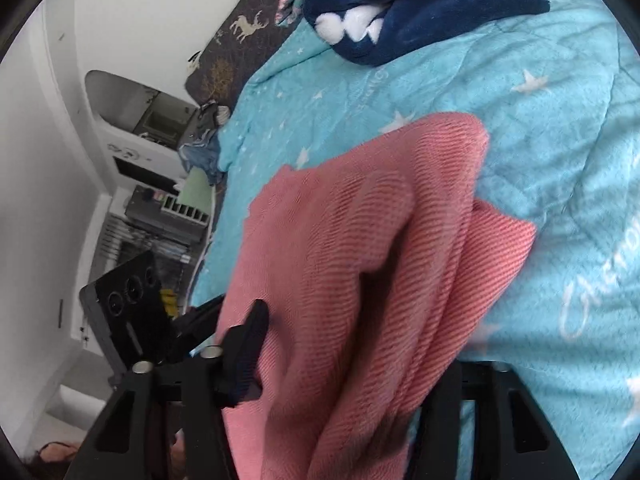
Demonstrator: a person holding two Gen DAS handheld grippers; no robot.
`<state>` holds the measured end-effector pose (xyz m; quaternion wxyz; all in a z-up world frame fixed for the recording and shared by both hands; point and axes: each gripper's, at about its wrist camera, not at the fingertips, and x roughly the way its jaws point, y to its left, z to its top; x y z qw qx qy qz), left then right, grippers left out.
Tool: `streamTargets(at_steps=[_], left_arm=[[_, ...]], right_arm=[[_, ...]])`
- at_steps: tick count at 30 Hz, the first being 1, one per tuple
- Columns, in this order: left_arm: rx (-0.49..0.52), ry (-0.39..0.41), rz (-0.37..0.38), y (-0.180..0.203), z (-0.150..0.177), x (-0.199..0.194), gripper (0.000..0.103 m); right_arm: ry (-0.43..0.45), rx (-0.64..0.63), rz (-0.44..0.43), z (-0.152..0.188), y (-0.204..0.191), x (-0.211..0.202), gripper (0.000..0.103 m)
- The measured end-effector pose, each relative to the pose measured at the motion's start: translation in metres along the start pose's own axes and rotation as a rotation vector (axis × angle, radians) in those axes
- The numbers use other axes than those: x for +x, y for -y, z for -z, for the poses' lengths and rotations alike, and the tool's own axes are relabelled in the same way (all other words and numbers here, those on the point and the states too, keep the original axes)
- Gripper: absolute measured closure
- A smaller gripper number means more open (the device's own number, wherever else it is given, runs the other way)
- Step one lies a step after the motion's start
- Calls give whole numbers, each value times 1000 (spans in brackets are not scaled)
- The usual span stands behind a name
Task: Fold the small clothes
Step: 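Lift the folded sweater with both tools and carry it onto the navy fleece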
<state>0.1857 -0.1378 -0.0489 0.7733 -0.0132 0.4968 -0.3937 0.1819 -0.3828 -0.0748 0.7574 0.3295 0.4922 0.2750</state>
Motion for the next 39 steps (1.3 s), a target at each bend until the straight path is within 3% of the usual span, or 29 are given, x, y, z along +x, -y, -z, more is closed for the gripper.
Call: streamTargets(at_steps=[3, 6, 8, 11, 19, 26, 32, 39], left_arm=[[15, 5, -22, 3, -1, 0, 6], [30, 17, -67, 6, -1, -3, 26], [21, 29, -55, 6, -3, -9, 49], [18, 54, -59, 10, -5, -21, 60], [122, 138, -126, 50, -3, -51, 68], [177, 223, -119, 82, -17, -87, 72], [286, 322, -181, 119, -72, -121, 72], [311, 479, -212, 137, -167, -161, 72]], right_arm=[[12, 49, -34, 0, 5, 0, 77], [29, 25, -2, 3, -3, -1, 79], [39, -4, 33, 5, -12, -2, 80], [65, -57, 69, 8, -30, -9, 81], [157, -211, 132, 24, -79, -41, 81], [275, -266, 117, 32, -107, -80, 82], [389, -378, 138, 9, -149, -121, 82], [500, -431, 92, -77, -203, -180, 82]])
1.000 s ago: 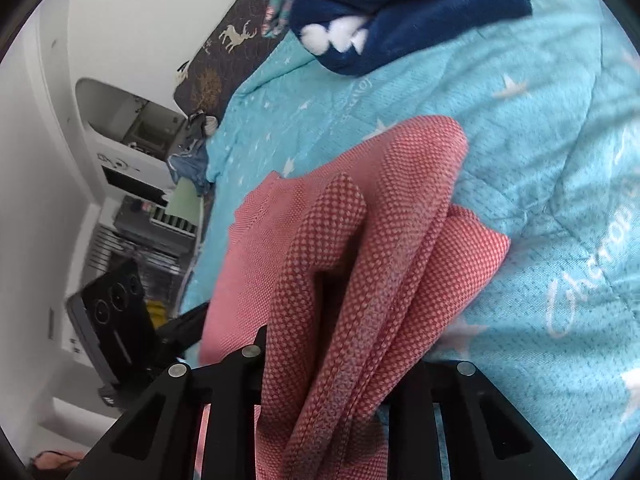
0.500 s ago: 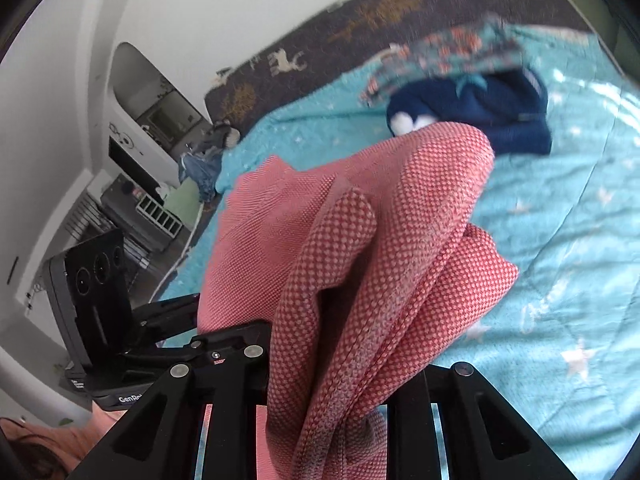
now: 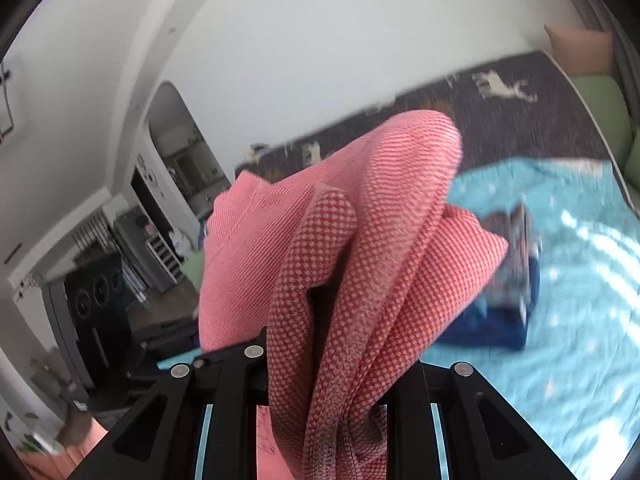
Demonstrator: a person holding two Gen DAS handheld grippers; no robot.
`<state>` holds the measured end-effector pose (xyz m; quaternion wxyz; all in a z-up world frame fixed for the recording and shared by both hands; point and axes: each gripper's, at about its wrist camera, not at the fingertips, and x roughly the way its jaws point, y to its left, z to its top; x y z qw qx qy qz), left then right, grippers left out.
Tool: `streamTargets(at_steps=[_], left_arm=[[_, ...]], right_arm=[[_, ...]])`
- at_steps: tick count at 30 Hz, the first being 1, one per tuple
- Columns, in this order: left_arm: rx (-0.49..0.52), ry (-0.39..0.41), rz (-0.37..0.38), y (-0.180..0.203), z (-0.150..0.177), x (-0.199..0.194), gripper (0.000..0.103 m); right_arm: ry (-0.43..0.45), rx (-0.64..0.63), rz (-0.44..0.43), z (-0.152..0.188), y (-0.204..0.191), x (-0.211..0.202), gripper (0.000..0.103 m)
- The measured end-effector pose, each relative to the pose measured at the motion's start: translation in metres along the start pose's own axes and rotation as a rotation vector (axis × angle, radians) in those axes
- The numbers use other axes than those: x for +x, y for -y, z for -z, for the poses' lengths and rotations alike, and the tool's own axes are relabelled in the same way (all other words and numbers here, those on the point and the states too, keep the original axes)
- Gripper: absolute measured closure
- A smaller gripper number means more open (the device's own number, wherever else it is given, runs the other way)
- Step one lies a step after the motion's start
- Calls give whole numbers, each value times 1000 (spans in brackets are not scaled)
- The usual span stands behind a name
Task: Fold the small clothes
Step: 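Lift the folded sweater with both tools and carry it onto the navy fleece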
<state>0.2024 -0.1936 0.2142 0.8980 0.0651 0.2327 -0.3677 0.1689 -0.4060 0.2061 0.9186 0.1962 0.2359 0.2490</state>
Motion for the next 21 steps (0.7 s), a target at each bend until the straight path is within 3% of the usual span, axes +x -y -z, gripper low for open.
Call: streamTargets(at_steps=[5, 11, 17, 21], left_arm=[[36, 47, -49, -12, -49, 27, 72], [61, 64, -96, -34, -79, 76, 72], [23, 17, -118, -56, -90, 136, 72], [-16, -57, -137, -76, -74, 191, 70]], right_arm=[[56, -15, -9, -56, 9, 11, 82], [67, 13, 25, -92, 38, 33, 82], [59, 61, 76, -120, 82, 81, 82], [10, 147, 108, -119, 127, 122, 82]])
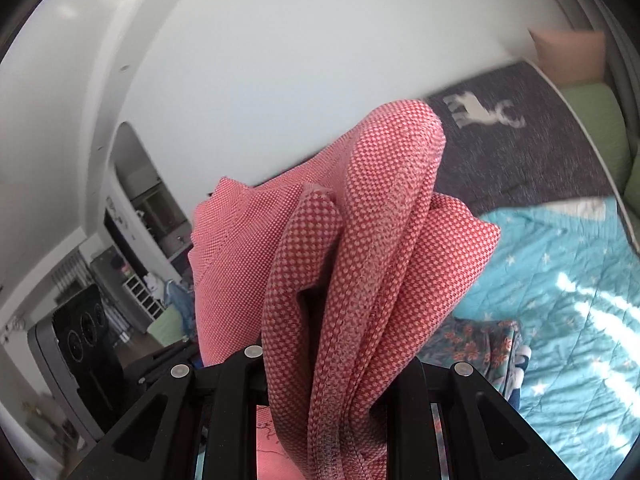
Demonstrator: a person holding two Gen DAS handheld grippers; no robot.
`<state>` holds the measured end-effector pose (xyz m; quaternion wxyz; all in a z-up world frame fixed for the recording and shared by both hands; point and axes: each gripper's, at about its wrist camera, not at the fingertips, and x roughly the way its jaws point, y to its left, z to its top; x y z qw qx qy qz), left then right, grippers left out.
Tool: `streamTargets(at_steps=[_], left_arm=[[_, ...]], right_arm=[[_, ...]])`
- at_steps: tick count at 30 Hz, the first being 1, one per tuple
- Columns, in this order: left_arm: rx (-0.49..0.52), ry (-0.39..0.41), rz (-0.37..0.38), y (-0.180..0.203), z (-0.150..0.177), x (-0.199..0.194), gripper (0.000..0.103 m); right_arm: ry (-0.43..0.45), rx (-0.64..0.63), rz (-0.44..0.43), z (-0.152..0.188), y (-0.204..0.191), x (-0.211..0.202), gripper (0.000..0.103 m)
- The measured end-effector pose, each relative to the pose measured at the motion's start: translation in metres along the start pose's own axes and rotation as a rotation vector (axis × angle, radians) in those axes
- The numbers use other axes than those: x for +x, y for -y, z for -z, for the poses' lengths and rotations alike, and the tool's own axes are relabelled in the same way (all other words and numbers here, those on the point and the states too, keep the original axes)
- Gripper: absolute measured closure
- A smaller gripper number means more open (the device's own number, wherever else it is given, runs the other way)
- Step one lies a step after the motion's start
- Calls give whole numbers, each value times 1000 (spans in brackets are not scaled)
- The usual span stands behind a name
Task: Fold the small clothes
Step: 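Lift the folded sweater with both tools and carry it onto the navy fleece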
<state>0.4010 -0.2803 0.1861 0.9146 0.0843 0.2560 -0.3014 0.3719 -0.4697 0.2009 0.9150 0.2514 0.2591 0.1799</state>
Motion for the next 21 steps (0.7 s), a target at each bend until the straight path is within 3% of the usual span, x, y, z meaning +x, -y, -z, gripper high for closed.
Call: streamTargets(at_steps=[4, 7, 9, 14, 18, 21], left_arm=[[-47, -121, -60, -16, 30, 71, 65], [-48, -216, -124, -18, 60, 114, 58], [-23, -194, -144, -11, 71, 120, 54], [12, -146, -114, -5, 77, 121, 53], [-103, -152, -60, -27, 83, 128, 46], [-133, -162, -35, -29, 82, 121, 44]], right_arm=[[-99, 39, 91, 11, 43, 58, 81], [-172, 45, 216, 36, 77, 97, 78], [-220, 79, 290, 54, 105, 113, 74], [-192, 117, 250, 67, 136, 106, 68], [-194, 88, 258, 69, 136, 103, 66], [-194, 103, 244, 68, 130, 92, 65]])
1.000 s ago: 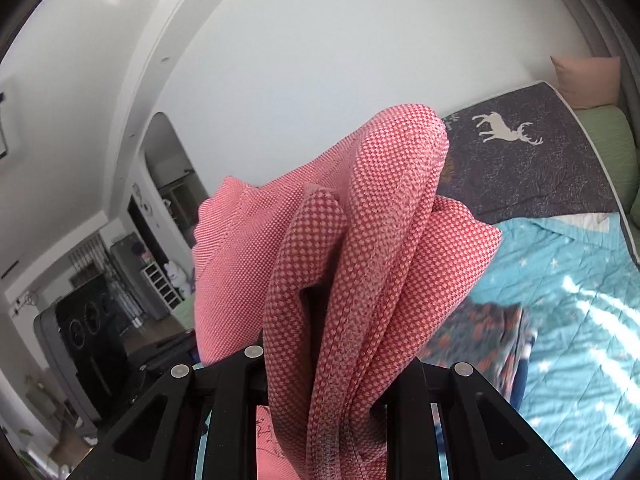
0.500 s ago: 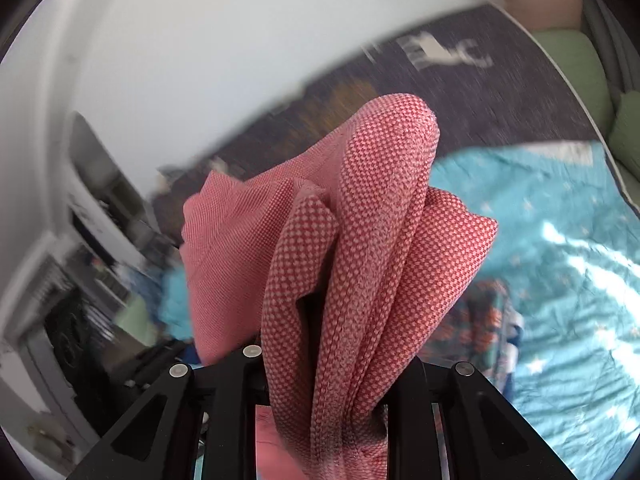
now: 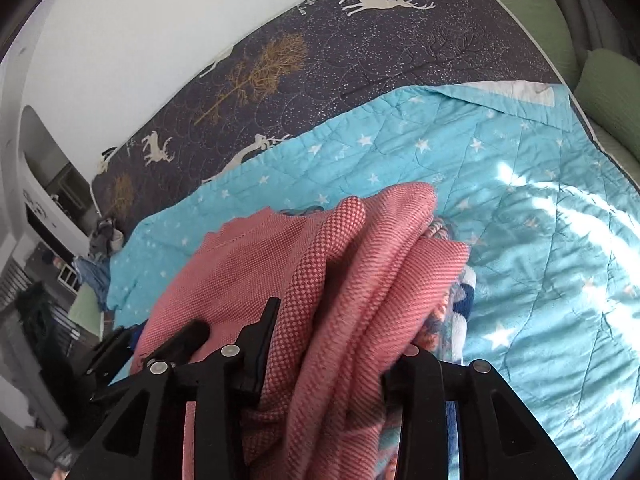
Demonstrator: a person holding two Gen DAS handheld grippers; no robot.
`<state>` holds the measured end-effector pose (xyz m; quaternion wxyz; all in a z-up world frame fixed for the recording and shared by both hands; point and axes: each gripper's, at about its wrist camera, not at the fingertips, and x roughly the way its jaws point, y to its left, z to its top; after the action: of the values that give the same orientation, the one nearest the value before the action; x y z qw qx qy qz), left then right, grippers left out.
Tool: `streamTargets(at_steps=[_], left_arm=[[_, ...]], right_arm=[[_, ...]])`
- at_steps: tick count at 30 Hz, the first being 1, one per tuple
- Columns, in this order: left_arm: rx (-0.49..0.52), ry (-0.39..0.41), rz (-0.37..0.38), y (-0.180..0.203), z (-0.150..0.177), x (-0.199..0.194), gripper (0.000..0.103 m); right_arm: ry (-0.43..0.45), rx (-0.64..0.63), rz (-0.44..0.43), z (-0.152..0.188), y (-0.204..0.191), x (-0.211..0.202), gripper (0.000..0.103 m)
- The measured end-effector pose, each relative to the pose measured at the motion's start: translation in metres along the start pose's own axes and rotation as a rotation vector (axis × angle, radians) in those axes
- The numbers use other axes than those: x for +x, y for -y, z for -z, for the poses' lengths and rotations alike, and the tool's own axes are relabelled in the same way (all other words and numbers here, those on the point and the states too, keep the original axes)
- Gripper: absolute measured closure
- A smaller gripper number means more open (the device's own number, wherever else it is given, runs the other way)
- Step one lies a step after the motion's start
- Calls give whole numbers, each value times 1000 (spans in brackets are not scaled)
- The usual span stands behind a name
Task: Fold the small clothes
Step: 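Lift the folded sweater with both tools and carry it onto the navy fleece, then open both tools to release the sweater on the stack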
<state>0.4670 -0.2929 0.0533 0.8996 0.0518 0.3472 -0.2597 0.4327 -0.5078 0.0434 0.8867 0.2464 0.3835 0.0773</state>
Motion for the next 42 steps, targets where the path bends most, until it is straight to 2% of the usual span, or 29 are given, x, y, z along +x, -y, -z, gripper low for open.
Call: streamTargets(at_steps=[1, 2, 3, 5, 7, 8, 10, 11, 12, 13, 14, 15, 16, 17, 19, 20, 23, 25, 28, 31, 32, 33, 37, 39, 42], left_arm=[[-1, -1, 0, 1, 0, -2, 45], [2, 1, -2, 2, -1, -5, 45], [14, 5, -4, 6, -1, -10, 45], [26, 9, 6, 9, -2, -17, 45], [22, 15, 26, 11, 0, -28, 45], [19, 19, 24, 12, 1, -33, 45], [11, 32, 42, 12, 3, -45, 45], [2, 41, 60, 11, 5, -52, 45], [-5, 48, 73, 10, 7, -57, 45], [-8, 52, 76, 10, 9, -59, 45], [-7, 46, 62, 9, 12, -58, 44], [8, 10, 21, 10, 17, -50, 44], [33, -33, -19, 11, 23, -40, 38], [48, -48, -23, 12, 30, -35, 33], [61, -29, -15, 18, 40, -37, 32], [66, -26, -23, 21, 41, -39, 32], [65, -51, -28, 29, 41, -48, 33], [46, -59, 4, 31, 43, -63, 33], [54, -15, 49, 39, 57, -102, 33], [101, 46, 56, 54, 80, -149, 30], [120, 61, 46, 59, 88, -162, 21], [134, 82, 19, 64, 97, -177, 18], [169, 142, -70, 79, 126, -225, 16], [186, 179, -99, 86, 137, -248, 15], [227, 243, -182, 98, 151, -274, 6]], right_arm=[[1, 6, 9, -1, -1, -5, 63], [10, 10, 50, 0, -3, -17, 56], [32, 5, 93, 1, -5, -29, 54], [67, -18, 123, 3, -12, -50, 54], [102, -68, 98, 12, -26, -77, 54], [103, -99, 62, 17, -36, -87, 56], [78, -164, -28, 34, -59, -101, 68], [49, -182, -54, 43, -69, -102, 81], [10, -197, -70, 55, -80, -100, 89], [-5, -207, -67, 61, -84, -96, 91], [-16, -224, -28, 65, -87, -89, 92], [-13, -232, 70, 67, -82, -78, 94], [-4, -213, 167, 67, -71, -68, 97], [-6, -164, 201, 66, -55, -59, 103], [-20, 7, 133, 70, -16, -47, 103], [-14, 44, 116, 74, -9, -47, 103], [-1, 38, 132, 84, -13, -55, 103], [-8, 25, 122, 92, -25, -68, 101], [30, -15, 41, 106, -44, -108, 97], [94, -126, 60, 132, -68, -150, 90], [112, -161, 81, 144, -76, -162, 86], [130, -193, 104, 158, -83, -173, 82], [177, -229, 157, 209, -101, -206, 70], [206, -212, 168, 233, -104, -220, 58], [226, -192, 180, 258, -112, -235, 53]])
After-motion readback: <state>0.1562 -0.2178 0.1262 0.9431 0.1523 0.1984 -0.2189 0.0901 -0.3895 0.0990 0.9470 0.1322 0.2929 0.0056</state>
